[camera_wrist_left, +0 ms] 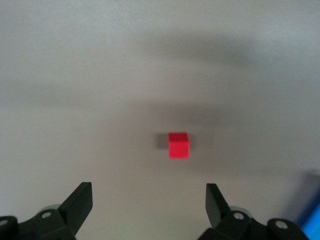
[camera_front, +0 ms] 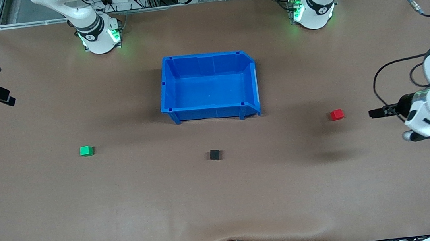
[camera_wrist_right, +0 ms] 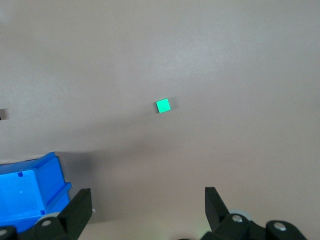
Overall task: Attach green and red cubes to black cube
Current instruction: 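Reach the left gripper down to the red cube and close on it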
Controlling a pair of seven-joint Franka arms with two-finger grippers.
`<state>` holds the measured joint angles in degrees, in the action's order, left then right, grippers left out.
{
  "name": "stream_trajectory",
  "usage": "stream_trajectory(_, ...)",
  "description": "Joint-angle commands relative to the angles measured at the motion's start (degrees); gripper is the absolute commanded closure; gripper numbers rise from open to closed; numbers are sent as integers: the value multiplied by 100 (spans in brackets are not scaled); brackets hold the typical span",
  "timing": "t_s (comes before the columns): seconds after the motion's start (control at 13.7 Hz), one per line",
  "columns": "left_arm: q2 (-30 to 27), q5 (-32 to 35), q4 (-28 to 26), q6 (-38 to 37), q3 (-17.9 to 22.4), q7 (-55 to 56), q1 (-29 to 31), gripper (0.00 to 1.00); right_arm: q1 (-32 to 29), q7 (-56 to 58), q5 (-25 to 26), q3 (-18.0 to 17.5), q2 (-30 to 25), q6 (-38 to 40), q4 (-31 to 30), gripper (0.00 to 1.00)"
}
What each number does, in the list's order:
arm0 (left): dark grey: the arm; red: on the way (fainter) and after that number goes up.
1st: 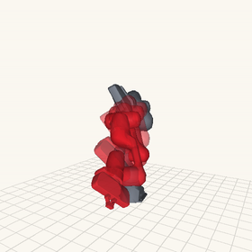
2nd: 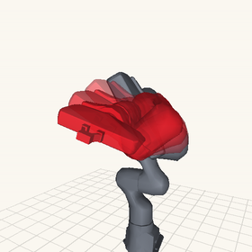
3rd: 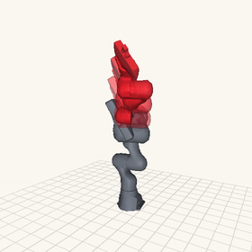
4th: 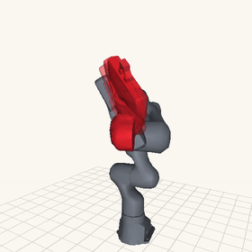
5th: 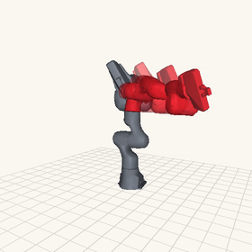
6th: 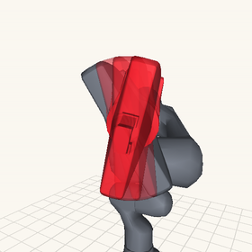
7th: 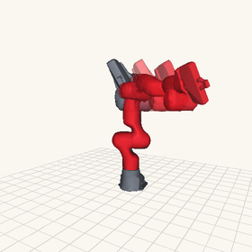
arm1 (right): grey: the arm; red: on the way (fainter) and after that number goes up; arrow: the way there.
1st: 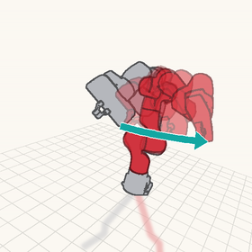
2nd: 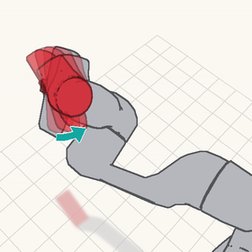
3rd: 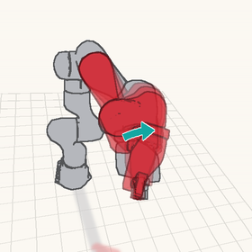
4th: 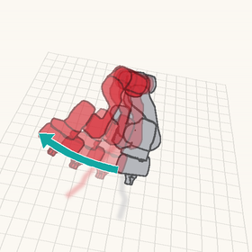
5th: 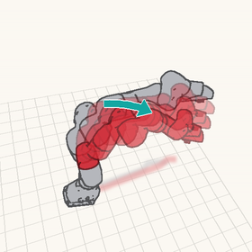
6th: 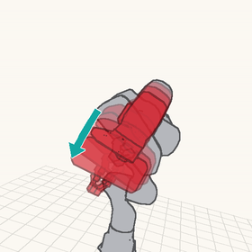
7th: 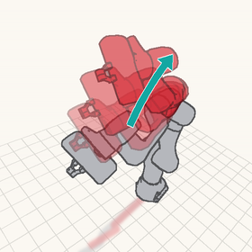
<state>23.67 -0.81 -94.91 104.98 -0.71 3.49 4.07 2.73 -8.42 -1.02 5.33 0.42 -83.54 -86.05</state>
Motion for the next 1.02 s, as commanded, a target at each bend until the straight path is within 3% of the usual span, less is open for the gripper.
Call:
stream_trajectory(0.0,-126,46,-764,662,-43,-94,-29,0,0,-72,14,-23,2,13,45,0)
stream_trajectory(0.29,-46,46,-1643,1831,-131,-86,-38,0,0,-72,14,-23,2,13,36,0)
stream_trajectory(0.95,454,-24,-1671,2228,-263,55,-372,0,-9,-63,14,-23,239,-22,27,0)
